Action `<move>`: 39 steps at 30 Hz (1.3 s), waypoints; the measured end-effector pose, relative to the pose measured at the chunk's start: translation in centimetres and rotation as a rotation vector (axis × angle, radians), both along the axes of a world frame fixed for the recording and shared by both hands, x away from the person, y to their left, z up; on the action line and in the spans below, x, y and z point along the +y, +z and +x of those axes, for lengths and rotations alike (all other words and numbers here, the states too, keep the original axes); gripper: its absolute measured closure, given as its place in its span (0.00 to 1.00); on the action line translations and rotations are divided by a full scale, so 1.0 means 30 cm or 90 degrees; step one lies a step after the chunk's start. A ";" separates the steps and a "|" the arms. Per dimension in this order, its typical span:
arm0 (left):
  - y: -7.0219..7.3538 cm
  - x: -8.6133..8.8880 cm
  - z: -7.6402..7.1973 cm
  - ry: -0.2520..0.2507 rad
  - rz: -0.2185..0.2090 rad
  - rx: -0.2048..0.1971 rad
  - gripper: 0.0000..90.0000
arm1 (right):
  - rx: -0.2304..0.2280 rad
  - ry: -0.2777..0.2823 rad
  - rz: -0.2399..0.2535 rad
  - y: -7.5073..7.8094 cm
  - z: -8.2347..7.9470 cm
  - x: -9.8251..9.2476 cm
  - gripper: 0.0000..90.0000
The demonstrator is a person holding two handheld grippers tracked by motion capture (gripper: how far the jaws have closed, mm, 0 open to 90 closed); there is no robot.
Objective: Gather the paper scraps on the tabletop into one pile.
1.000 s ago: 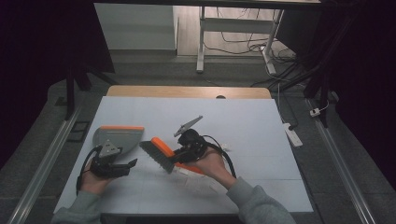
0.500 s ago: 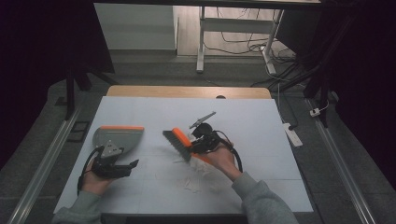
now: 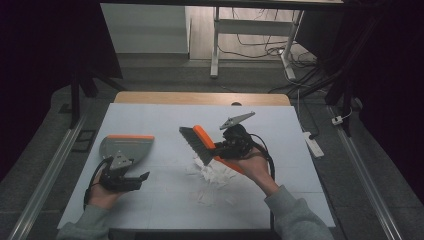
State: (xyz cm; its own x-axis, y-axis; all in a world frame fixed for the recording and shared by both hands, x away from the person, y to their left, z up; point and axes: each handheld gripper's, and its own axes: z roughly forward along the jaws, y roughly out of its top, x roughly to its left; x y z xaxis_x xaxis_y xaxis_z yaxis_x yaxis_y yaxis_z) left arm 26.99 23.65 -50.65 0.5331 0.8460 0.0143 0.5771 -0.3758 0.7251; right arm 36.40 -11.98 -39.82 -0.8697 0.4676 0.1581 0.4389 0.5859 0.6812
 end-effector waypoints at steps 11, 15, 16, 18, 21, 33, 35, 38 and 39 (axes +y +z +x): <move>0.000 -0.002 -0.002 -0.003 0.000 0.002 0.29 | 0.054 0.140 -0.110 -0.090 -0.158 0.040 0.78; -0.002 -0.005 -0.006 -0.004 0.000 0.003 0.29 | 0.067 0.178 -0.142 -0.121 -0.216 0.063 0.78; -0.001 -0.006 -0.006 -0.004 0.000 0.002 0.29 | 0.068 0.184 -0.149 -0.131 -0.224 0.068 0.78; -0.001 -0.009 -0.006 -0.004 0.001 0.002 0.29 | 0.067 0.197 -0.166 -0.150 -0.234 0.079 0.78; -0.001 -0.010 -0.006 -0.005 0.002 0.003 0.29 | 0.073 0.201 -0.180 -0.173 -0.236 0.093 0.78; -0.005 -0.005 -0.002 -0.006 0.000 0.010 0.28 | 0.023 0.150 -0.225 -0.169 -0.141 0.102 0.78; -0.004 -0.005 -0.003 -0.005 0.000 0.009 0.28 | 0.020 0.130 -0.228 -0.168 -0.114 0.099 0.78; -0.004 -0.004 -0.002 -0.004 0.000 0.010 0.28 | 0.008 0.110 -0.229 -0.168 -0.066 0.090 0.78; -0.004 -0.004 -0.002 -0.005 0.000 0.010 0.28 | 0.008 0.102 -0.226 -0.167 -0.050 0.087 0.78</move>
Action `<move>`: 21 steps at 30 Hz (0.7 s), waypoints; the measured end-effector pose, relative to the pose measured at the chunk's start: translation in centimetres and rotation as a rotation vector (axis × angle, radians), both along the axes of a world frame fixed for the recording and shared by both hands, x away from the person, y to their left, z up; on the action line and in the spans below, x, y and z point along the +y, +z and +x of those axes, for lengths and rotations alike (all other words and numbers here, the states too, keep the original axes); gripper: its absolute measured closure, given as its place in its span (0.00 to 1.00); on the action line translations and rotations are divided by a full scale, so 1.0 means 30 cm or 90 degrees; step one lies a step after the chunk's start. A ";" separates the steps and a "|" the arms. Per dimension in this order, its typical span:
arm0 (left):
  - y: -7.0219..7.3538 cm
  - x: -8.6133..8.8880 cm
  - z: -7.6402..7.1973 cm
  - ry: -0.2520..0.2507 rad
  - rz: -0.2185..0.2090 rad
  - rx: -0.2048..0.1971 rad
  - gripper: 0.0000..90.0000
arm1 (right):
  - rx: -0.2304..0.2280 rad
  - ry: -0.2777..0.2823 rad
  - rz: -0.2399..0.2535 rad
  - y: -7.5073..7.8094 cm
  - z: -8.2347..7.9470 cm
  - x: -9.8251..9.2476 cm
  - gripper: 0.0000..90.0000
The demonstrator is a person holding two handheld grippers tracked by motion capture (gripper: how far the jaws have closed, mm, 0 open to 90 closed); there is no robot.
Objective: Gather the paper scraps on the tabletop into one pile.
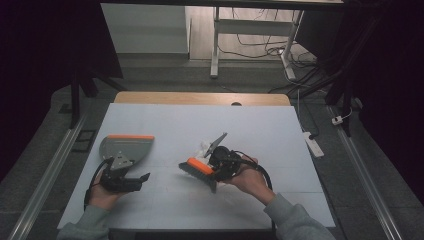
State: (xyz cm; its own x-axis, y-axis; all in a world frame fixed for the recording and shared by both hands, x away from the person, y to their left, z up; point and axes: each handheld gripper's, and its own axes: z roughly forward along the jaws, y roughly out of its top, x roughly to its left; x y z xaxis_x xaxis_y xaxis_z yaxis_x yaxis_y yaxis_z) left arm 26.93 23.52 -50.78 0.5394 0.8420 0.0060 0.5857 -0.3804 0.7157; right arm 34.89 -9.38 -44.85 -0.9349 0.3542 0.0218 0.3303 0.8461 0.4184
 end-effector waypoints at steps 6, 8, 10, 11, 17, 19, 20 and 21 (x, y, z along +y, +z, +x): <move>0.000 0.003 0.000 0.002 -0.002 -0.001 0.28 | -0.029 -0.032 0.020 0.019 0.048 -0.018 0.78; 0.000 0.001 0.000 0.001 -0.001 -0.001 0.28 | -0.029 -0.035 0.046 0.046 0.047 -0.031 0.78; -0.001 -0.003 0.000 -0.002 0.002 -0.001 0.28 | -0.040 -0.036 0.066 0.079 0.038 -0.041 0.78; -0.001 -0.006 0.000 -0.003 0.002 -0.001 0.28 | -0.047 -0.036 0.072 0.096 0.033 -0.045 0.78; 0.004 -0.020 -0.005 -0.009 0.003 -0.005 0.28 | -0.045 -0.045 0.128 0.146 0.024 -0.064 0.78; 0.006 -0.019 -0.006 -0.008 0.000 -0.007 0.28 | -0.025 -0.042 0.138 0.135 0.020 -0.053 0.78; 0.008 -0.014 -0.006 -0.006 -0.002 -0.008 0.28 | -0.019 -0.036 0.140 0.126 0.017 -0.042 0.78; 0.010 -0.008 -0.006 -0.001 -0.006 -0.009 0.28 | -0.014 -0.030 0.141 0.115 0.012 -0.029 0.78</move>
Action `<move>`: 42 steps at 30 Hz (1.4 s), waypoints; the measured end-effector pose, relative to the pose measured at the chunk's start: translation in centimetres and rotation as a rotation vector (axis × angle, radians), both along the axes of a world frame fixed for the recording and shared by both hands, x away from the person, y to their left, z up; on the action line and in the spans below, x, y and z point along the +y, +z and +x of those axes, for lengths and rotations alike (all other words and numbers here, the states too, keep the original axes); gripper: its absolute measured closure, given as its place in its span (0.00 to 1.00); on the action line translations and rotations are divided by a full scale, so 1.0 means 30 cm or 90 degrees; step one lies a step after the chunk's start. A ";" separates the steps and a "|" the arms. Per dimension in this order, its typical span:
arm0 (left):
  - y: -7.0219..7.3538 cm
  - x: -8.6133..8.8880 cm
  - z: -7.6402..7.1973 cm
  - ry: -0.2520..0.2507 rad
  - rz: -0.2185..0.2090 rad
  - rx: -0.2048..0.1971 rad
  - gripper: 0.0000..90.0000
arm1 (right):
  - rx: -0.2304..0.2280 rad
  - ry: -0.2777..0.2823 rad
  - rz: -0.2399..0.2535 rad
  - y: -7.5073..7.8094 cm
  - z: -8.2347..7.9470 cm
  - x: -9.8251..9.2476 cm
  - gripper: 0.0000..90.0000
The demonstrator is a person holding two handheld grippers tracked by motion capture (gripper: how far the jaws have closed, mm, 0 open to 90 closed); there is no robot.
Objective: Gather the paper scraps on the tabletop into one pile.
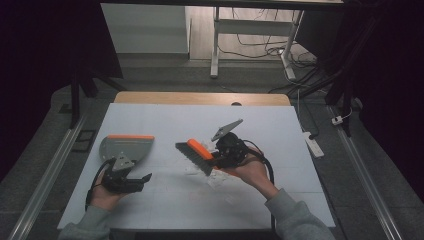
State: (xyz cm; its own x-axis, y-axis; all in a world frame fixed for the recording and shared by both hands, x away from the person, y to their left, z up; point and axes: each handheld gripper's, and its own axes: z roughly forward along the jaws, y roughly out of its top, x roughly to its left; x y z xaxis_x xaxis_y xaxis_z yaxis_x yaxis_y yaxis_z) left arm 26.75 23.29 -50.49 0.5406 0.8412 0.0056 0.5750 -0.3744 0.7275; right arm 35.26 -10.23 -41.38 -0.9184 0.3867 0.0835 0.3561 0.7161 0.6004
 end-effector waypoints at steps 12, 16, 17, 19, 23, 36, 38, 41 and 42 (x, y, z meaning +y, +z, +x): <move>-0.001 0.024 0.003 0.010 -0.008 0.000 0.29 | 0.035 -0.012 0.067 -0.167 0.072 0.223 0.78; -0.004 0.023 0.005 0.008 -0.007 0.002 0.29 | 0.022 -0.043 0.026 -0.187 0.101 0.191 0.78; -0.005 0.022 0.006 0.008 -0.007 0.003 0.29 | 0.025 -0.056 0.024 -0.184 0.110 0.165 0.78; -0.006 0.019 0.008 0.006 -0.004 0.005 0.29 | 0.003 -0.078 0.011 -0.174 0.114 0.112 0.78; -0.008 0.013 0.010 0.005 0.002 0.008 0.28 | -0.005 -0.098 0.039 -0.136 0.097 0.035 0.78; -0.007 0.014 0.007 0.005 0.002 0.007 0.29 | -0.082 -0.193 0.079 0.038 0.078 -0.218 0.78; -0.007 0.014 0.007 0.005 0.001 0.007 0.29 | -0.081 -0.222 0.044 0.019 0.090 -0.260 0.78; -0.006 0.013 0.006 0.004 0.002 0.006 0.29 | -0.077 -0.265 0.007 -0.010 0.104 -0.321 0.78; -0.007 0.012 0.007 0.003 0.002 0.007 0.29 | -0.071 -0.277 0.000 -0.019 0.110 -0.341 0.78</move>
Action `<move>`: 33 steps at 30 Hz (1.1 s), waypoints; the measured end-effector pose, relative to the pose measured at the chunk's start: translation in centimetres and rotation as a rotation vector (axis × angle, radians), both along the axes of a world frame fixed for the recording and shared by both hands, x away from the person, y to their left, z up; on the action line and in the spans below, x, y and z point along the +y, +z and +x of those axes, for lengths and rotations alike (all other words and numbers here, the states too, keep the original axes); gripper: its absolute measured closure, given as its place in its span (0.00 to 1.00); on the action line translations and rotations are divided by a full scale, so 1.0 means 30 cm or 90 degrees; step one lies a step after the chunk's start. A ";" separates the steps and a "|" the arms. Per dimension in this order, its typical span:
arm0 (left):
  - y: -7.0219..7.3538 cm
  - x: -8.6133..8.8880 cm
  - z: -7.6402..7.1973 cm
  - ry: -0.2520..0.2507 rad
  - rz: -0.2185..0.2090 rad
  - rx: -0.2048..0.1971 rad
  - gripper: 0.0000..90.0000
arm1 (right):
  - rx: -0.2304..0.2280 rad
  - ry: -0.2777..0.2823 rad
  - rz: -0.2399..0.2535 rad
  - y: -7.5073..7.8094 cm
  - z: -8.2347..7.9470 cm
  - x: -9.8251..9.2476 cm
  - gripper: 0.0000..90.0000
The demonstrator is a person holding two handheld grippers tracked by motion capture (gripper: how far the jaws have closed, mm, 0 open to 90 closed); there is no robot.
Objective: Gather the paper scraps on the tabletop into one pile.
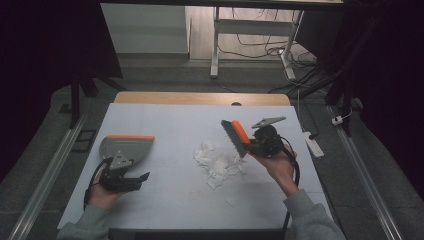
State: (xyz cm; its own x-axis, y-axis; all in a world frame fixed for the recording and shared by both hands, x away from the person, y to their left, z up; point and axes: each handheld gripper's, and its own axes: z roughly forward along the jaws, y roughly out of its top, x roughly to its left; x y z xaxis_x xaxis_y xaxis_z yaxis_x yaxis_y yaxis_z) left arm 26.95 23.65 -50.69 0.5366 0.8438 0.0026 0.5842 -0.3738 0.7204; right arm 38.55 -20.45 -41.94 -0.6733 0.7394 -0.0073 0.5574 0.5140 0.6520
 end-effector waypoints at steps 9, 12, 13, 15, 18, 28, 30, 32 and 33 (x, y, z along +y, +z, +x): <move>-0.001 -0.004 0.001 -0.003 0.003 0.001 0.29 | 0.022 -0.048 -0.100 -0.088 0.017 -0.040 0.78; -0.002 -0.008 0.000 -0.004 0.006 0.002 0.28 | 0.037 -0.015 -0.092 -0.095 0.008 0.015 0.78; -0.001 -0.009 0.000 -0.005 0.006 0.002 0.28 | 0.035 -0.003 -0.094 -0.098 0.006 0.038 0.78; -0.001 -0.010 -0.001 -0.005 0.006 0.001 0.28 | 0.033 0.016 -0.096 -0.098 0.007 0.081 0.78; -0.003 -0.010 0.000 -0.005 0.007 0.003 0.28 | 0.044 0.039 -0.036 -0.089 0.013 0.127 0.78; -0.004 -0.011 0.001 -0.006 0.010 0.004 0.28 | -0.028 0.066 0.021 0.020 -0.040 0.077 0.78; -0.004 -0.011 0.001 -0.006 0.011 0.004 0.28 | -0.028 0.072 0.032 0.040 -0.059 0.043 0.78; -0.004 -0.012 0.001 -0.005 0.011 0.004 0.28 | -0.020 0.087 0.039 0.053 -0.078 0.013 0.78; -0.004 -0.012 0.001 -0.005 0.011 0.004 0.28 | -0.014 0.100 0.039 0.055 -0.089 0.001 0.78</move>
